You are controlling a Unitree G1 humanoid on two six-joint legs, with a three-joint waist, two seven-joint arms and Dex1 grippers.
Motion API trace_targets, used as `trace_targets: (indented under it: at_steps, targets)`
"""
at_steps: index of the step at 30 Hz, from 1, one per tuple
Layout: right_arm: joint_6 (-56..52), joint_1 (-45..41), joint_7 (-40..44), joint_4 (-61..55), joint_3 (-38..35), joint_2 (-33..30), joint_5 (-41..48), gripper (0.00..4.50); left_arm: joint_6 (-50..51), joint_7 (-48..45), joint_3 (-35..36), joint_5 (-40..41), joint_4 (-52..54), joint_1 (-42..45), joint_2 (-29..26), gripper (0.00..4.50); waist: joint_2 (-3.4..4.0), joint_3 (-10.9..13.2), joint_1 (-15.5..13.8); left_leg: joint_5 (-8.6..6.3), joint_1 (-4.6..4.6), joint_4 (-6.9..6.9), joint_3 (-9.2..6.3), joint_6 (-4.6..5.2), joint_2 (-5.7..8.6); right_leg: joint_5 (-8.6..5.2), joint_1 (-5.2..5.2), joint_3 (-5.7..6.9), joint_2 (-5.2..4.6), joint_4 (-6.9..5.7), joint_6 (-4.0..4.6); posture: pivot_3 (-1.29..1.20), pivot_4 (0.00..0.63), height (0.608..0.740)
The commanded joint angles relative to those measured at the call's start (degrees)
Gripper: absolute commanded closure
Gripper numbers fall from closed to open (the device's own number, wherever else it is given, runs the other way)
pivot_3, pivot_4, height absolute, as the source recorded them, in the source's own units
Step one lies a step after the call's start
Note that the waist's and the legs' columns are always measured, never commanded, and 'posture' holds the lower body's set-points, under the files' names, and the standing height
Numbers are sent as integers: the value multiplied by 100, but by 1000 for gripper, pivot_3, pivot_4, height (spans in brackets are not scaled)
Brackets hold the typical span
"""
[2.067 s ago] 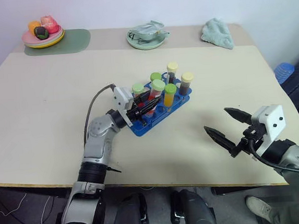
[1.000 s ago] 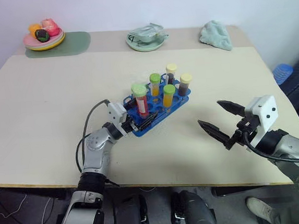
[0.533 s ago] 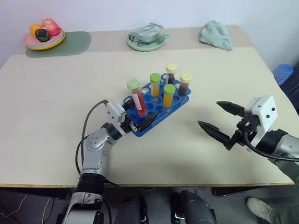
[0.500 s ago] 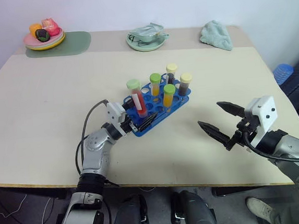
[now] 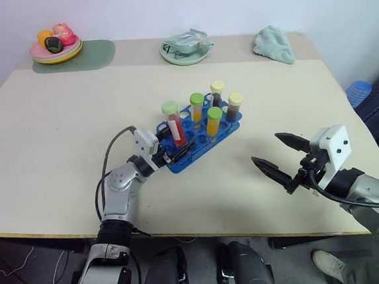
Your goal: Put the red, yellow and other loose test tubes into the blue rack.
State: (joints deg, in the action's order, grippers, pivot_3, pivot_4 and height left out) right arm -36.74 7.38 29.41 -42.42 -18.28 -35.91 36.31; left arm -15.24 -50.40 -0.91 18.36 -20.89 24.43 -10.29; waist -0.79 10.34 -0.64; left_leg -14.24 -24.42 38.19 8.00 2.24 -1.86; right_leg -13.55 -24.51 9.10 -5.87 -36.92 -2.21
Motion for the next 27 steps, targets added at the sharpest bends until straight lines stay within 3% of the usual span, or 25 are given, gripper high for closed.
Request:
trace_targets:
  at_steps: [1,15,19,27]
  targets:
    - [46,-106,-26,-106,27,-20,57,0,-194,42,70,-21,68,-33,-21,1769,0,0,0,0,0,0,0,0,0,0,0,0,0,1,0,0,150,740]
    - [-55,-285,-92,-115,86,-33,102,0,-216,100,47,6,90,20,-27,1769,0,0,-1,-1,-1,0,0,1,0,0,0,0,0,2,0,0,150,740]
    - [-77,-319,-123,-116,94,-33,107,0,-205,104,27,-15,110,26,-29,3571,0,0,-1,-1,-1,0,0,1,0,0,0,0,0,2,0,0,150,740]
    - [-57,-303,-96,-85,96,-25,84,0,-223,170,7,-55,168,19,-18,3571,0,0,-2,-1,-2,-1,0,2,0,0,0,0,0,4,-1,0,150,740]
